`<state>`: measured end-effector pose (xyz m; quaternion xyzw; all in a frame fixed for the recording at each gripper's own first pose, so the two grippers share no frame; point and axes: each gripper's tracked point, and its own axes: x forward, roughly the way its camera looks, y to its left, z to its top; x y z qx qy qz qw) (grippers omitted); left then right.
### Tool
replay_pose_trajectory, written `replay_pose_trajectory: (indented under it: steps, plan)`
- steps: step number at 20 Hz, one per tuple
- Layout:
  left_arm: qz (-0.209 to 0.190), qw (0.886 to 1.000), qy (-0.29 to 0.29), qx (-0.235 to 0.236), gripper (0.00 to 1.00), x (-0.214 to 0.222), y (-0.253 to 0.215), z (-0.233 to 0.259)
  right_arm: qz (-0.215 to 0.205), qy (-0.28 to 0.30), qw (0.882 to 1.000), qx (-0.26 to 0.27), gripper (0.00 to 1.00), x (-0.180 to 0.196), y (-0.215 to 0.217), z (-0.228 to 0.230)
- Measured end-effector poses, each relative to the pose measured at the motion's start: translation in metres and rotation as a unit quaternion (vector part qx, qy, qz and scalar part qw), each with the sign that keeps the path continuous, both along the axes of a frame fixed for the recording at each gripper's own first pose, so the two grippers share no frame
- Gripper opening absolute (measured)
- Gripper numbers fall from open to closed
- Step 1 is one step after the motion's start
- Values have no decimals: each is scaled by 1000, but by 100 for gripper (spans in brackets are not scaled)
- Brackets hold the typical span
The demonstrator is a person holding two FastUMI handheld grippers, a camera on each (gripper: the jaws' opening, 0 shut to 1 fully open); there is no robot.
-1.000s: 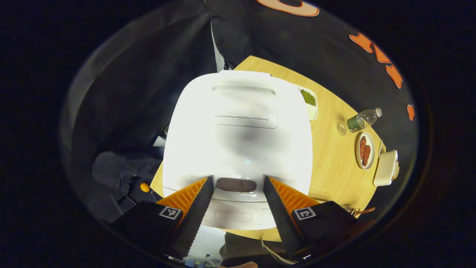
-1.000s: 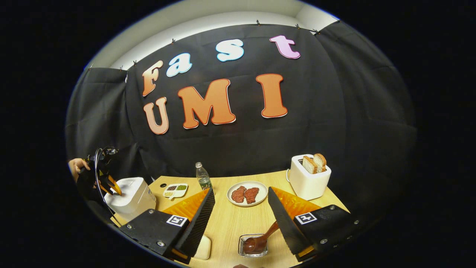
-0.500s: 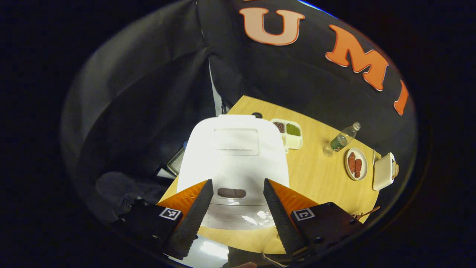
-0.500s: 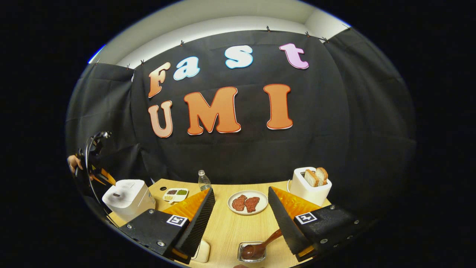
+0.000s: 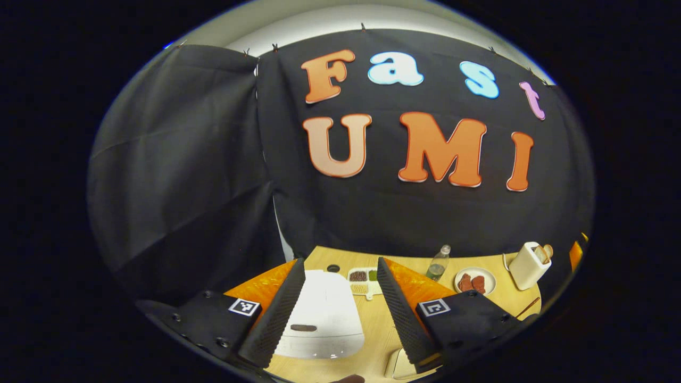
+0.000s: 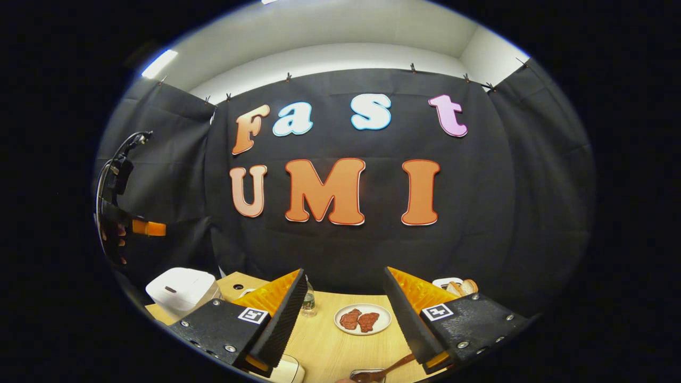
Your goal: Close the left gripper, press the button to open the rice cooker; take a wooden spoon from the chopstick holder with the right hand, scoop a spoonful of rice and pour it into the rice cooker, then put the wooden spoon back into the chopstick holder.
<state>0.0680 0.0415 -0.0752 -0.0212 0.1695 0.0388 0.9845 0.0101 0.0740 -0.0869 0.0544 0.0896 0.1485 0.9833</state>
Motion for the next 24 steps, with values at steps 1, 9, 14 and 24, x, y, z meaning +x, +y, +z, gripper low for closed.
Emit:
replay_pose_trajectory:
  steps: [1, 9, 14, 24]
  plan:
    - [-3, 1000, -26, 2, 95, 0, -4, 3, 3, -5, 1000, 2, 90, -4, 1, 0]
    - [-39, 994, -99, 25, 93, -40, -56, -27, 4, -35, 999, 7, 89, -16, 17, -3]
    - [-56, 990, -124, 23, 97, -43, -72, -9, 9, -27, 999, 17, 89, -15, 24, -3]
    - [-85, 985, -150, 1, 96, -40, -88, 17, 17, -37, 999, 12, 90, -18, 28, 11]
